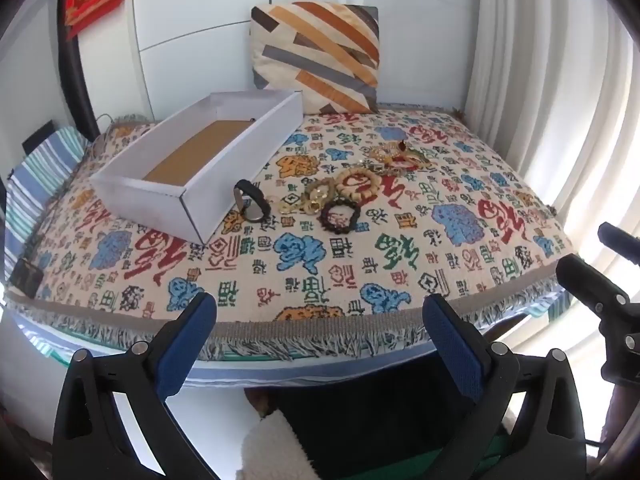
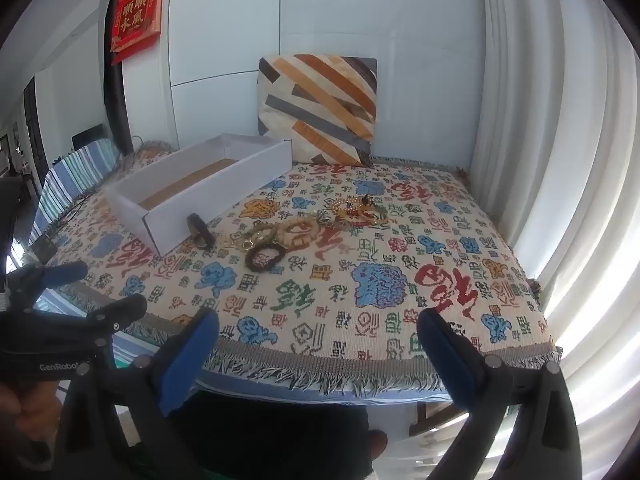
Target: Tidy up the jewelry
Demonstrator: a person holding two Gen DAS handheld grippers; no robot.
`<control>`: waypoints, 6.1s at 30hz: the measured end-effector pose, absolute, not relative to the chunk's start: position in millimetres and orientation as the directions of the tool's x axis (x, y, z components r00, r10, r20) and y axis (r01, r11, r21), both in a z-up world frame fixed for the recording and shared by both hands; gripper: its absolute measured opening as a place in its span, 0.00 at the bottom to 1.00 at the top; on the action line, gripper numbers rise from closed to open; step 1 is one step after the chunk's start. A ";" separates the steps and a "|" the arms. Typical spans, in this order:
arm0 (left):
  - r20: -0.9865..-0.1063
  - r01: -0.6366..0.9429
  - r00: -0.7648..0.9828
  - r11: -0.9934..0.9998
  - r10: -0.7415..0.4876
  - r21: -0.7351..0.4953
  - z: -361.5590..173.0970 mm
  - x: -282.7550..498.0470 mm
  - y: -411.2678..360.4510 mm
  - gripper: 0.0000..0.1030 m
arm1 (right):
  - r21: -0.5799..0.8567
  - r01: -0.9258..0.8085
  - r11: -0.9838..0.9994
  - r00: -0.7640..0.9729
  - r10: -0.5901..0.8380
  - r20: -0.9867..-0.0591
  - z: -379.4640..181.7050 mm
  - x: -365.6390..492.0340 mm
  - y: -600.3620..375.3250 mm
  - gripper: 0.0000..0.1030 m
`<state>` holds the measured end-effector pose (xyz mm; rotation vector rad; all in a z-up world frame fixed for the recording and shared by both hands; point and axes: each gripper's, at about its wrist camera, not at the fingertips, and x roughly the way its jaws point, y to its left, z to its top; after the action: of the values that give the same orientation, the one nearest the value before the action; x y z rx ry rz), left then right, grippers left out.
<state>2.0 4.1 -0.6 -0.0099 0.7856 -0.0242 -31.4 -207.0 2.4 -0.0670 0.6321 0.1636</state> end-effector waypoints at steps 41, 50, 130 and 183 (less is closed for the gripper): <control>-0.715 0.027 0.699 0.999 -0.032 -0.018 -9.6 -7.2 -2.1 0.99 | -0.009 -0.168 0.986 0.797 0.130 -0.590 3.6 -34.4 -207.4 0.98; -0.714 0.027 0.699 0.999 -0.033 -0.019 -9.0 -4.4 -0.9 0.99 | -0.009 -0.168 0.986 0.797 0.131 -0.590 3.4 -33.9 -207.8 0.98; -0.721 0.018 0.692 1.000 -0.022 -0.013 -7.5 0.3 9.5 0.99 | 0.001 -0.168 0.986 0.795 0.136 -0.591 1.9 -32.4 -207.5 0.98; -0.749 0.027 0.663 0.999 0.005 0.031 -11.8 2.2 1.0 0.99 | 0.012 -0.175 0.984 0.792 0.148 -0.593 4.2 -28.8 -205.9 0.98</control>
<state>2.2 1.0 -11.8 0.0406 0.8460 -0.0123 -28.8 -205.9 4.2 -0.0448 0.6341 0.1739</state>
